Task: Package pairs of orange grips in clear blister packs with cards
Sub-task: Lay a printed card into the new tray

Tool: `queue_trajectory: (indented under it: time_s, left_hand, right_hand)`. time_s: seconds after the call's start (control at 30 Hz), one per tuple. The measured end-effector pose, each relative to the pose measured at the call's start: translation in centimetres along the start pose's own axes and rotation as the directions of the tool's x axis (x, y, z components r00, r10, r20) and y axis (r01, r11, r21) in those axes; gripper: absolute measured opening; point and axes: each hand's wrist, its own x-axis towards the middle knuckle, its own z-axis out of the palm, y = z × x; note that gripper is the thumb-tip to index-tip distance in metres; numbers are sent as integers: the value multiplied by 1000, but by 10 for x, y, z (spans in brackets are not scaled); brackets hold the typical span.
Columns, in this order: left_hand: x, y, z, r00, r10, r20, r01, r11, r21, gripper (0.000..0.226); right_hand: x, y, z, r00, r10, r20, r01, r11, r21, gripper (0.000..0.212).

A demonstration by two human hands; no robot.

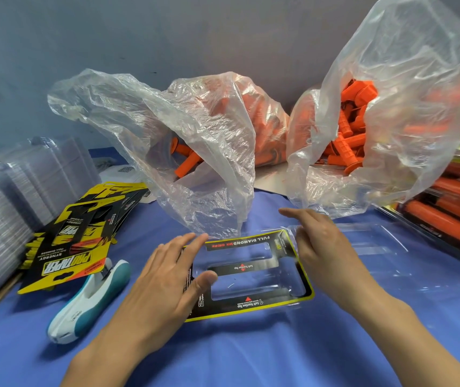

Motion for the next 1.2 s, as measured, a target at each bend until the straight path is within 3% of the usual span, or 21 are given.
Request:
queue_trajectory:
  time_s: [0.3, 0.47, 0.57, 0.7, 0.93, 1.2]
  left_hand:
    - [1, 0, -5, 997, -69, -22, 70, 997, 17, 79]
    - [7, 25, 7, 991, 120, -67, -118, 993, 27, 57]
    - [12, 49, 22, 940, 318, -126, -314, 948, 54, 43]
    - [16, 71, 45, 888, 456, -62, -448, 887, 115, 38]
    - [23, 82, 56, 844, 535, -41, -522, 836, 171, 32]
    - [24, 80, 58, 851, 523, -45, -511, 845, 157, 24]
  right_hand:
    - [-2, 10, -2, 999, 47, 27, -41, 982, -186, 36]
    - [-3, 10, 1, 996, 75, 43, -61, 960, -272, 43]
    - [-1, 10, 1, 996, 75, 46, -59, 957, -284, 46]
    - [0, 14, 1, 996, 65, 58, -45, 953, -299, 46]
    - [1, 18, 3, 991, 60, 122, -15, 941, -338, 47]
    - [0, 18, 4, 991, 43, 127, 6, 934, -358, 45]
